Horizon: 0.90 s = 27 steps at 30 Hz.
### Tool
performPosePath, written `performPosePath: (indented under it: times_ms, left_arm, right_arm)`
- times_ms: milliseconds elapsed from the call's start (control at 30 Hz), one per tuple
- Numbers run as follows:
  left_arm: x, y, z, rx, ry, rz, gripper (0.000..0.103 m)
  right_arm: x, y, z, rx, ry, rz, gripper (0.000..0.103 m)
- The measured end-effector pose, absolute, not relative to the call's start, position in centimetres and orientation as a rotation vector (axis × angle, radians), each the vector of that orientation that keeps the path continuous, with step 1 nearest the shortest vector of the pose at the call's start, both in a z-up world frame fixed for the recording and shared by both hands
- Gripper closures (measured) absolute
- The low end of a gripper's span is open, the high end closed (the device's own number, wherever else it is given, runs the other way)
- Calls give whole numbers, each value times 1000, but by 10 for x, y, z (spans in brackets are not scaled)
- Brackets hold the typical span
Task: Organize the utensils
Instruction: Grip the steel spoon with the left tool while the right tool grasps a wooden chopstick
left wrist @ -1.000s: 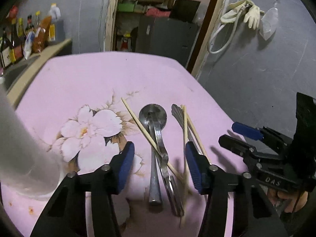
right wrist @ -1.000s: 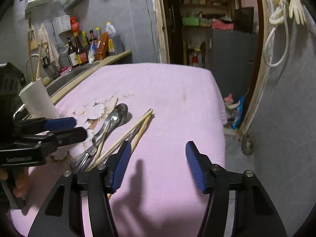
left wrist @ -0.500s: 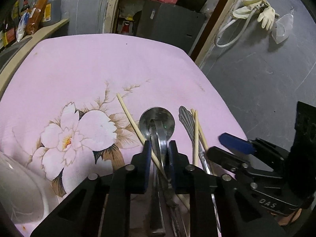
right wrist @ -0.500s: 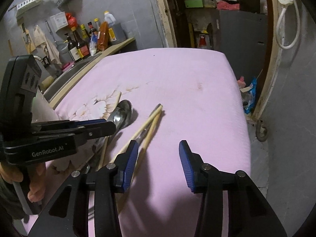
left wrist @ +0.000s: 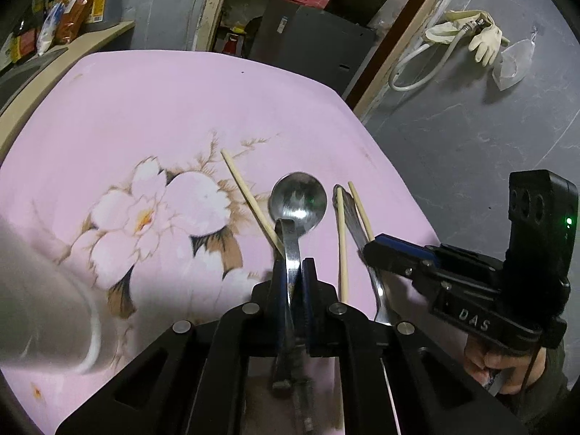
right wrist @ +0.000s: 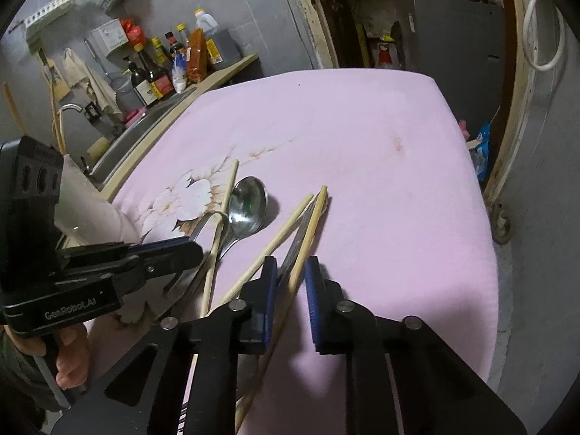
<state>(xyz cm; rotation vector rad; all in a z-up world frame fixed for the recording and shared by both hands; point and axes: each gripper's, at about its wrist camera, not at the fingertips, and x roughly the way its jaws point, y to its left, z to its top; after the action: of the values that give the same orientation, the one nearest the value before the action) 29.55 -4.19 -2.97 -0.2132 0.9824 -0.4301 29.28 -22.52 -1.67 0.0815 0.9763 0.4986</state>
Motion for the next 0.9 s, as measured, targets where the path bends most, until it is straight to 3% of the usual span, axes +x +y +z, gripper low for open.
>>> performPosePath:
  times_ms: [267, 900]
  left_arm:
    - [276, -31, -25, -222, 975, -434, 98]
    - [252, -32, -19, -154, 985, -425, 98]
  right_arm:
    - [280, -225, -12, 48, 981, 479, 98]
    - [303, -220, -18, 70, 1085, 360, 96]
